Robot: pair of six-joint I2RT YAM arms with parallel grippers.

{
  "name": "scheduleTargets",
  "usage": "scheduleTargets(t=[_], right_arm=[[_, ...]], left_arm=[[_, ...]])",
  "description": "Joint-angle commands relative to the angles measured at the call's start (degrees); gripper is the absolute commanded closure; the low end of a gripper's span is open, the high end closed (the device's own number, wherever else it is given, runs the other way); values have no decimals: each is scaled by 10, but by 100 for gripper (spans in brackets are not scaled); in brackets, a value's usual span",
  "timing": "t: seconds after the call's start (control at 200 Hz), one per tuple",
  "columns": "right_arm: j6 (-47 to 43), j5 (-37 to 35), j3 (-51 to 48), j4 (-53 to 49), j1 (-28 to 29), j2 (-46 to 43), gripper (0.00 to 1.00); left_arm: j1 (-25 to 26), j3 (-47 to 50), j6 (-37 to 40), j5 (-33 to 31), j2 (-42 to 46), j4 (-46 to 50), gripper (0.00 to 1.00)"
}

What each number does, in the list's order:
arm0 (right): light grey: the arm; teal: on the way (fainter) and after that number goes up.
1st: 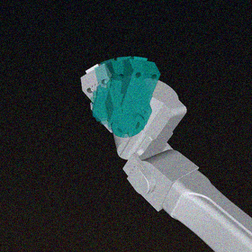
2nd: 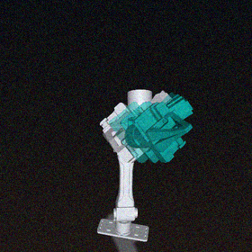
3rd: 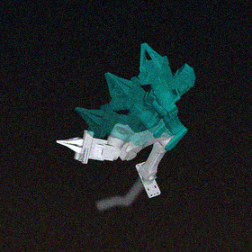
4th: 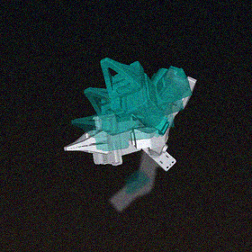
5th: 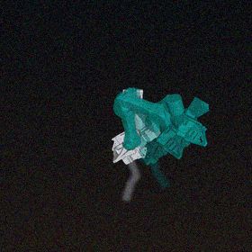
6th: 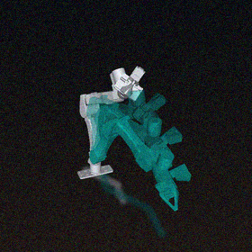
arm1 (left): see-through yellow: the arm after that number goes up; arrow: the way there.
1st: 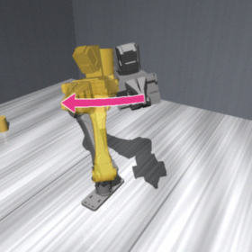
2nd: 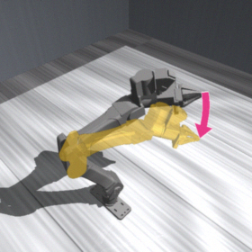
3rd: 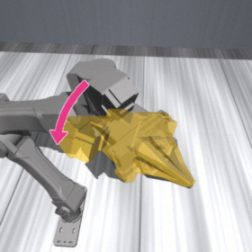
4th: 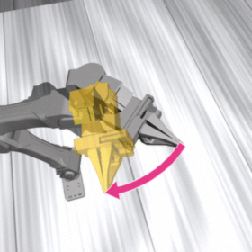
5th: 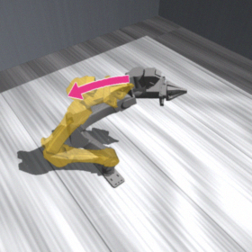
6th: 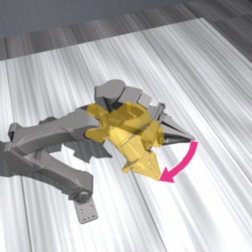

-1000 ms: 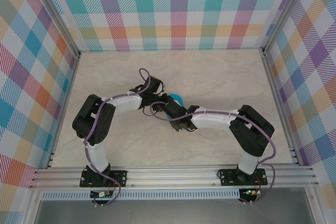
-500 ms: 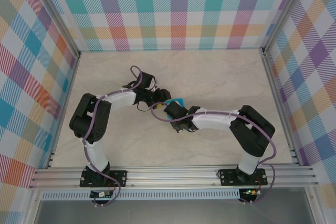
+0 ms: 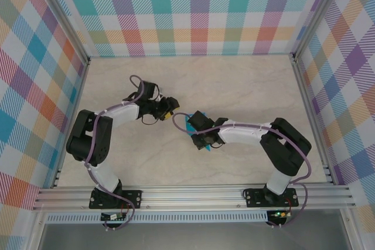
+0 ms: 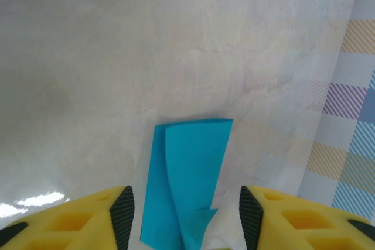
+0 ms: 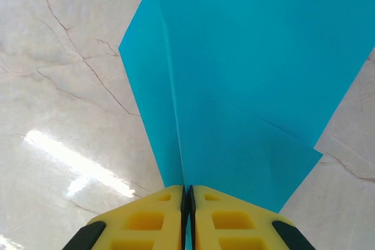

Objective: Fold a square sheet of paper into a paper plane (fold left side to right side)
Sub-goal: Fourth fold the wing at the center of the table.

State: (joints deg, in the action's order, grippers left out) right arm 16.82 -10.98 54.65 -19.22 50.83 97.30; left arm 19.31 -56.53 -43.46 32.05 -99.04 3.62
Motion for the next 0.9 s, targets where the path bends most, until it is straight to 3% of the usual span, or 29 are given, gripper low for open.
scheduleTargets(t=[0.0, 0.125, 0.535, 0.895], right_arm=[[25, 64, -20, 31, -20, -30, 89], [40, 116, -45, 62, -48, -54, 89], [77, 226, -91, 123, -105, -65, 90], [117, 284, -138, 179, -148, -69, 91]], left_arm=[[13, 39, 4, 3, 33, -18, 53], [39, 56, -8, -2, 41, -31, 61], [121, 10, -34, -8, -32, -62, 69], [150, -31, -37, -8, -90, -66, 75]])
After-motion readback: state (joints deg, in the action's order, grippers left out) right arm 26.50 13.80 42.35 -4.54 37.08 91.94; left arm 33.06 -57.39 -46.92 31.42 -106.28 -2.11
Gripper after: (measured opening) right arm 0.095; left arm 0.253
